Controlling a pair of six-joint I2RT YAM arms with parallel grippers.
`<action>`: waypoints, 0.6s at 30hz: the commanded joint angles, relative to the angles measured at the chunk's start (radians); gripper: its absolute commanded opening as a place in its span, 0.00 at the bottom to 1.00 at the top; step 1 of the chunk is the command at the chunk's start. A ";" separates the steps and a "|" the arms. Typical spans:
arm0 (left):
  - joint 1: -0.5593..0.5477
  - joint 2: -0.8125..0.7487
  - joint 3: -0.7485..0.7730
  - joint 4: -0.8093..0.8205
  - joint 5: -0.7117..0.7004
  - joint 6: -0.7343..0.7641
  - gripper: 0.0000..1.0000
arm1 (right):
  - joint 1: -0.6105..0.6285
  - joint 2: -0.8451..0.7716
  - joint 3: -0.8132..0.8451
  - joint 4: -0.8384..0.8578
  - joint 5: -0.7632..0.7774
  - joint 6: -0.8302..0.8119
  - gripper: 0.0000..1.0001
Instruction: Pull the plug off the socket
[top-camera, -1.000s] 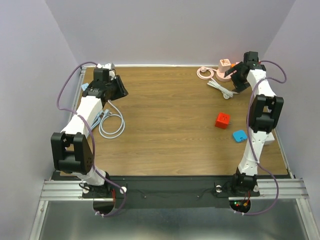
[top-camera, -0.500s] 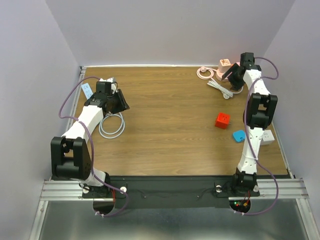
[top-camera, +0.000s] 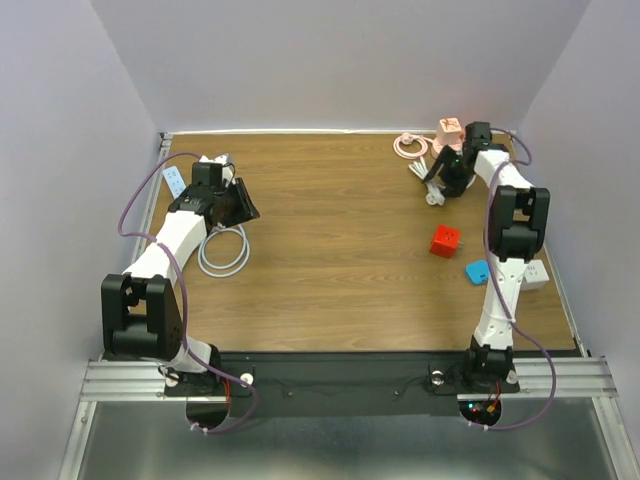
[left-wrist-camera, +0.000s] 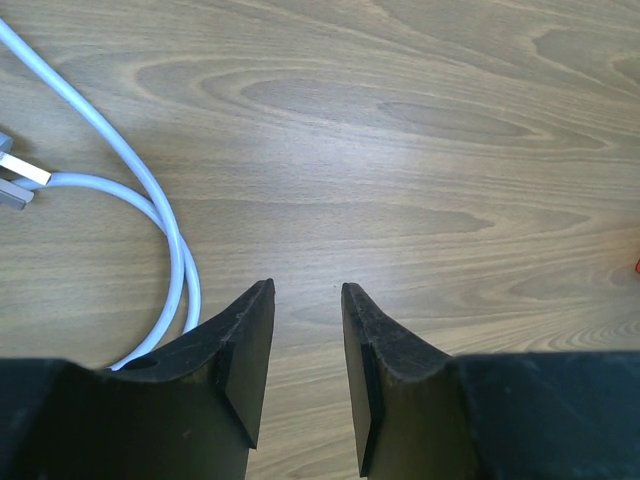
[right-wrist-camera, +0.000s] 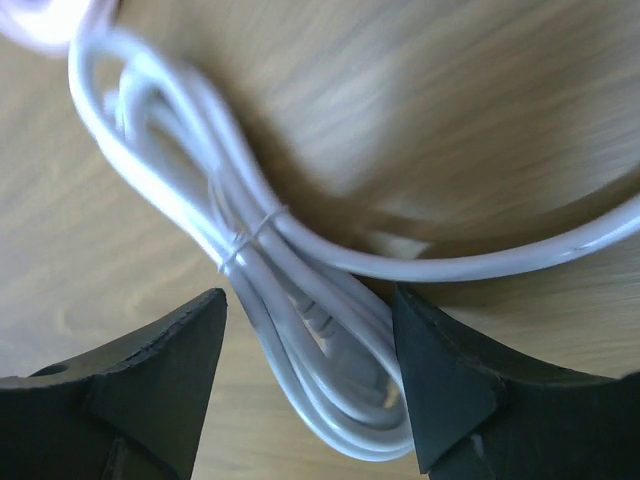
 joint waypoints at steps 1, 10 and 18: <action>-0.006 -0.036 0.003 0.013 0.016 0.017 0.44 | 0.156 -0.071 -0.079 -0.013 -0.137 -0.023 0.72; -0.006 -0.102 -0.062 0.016 0.011 0.025 0.43 | 0.448 -0.036 -0.066 0.007 -0.148 0.053 0.01; 0.029 -0.209 -0.083 -0.018 -0.012 0.013 0.43 | 0.711 -0.036 -0.079 0.005 -0.144 0.130 0.00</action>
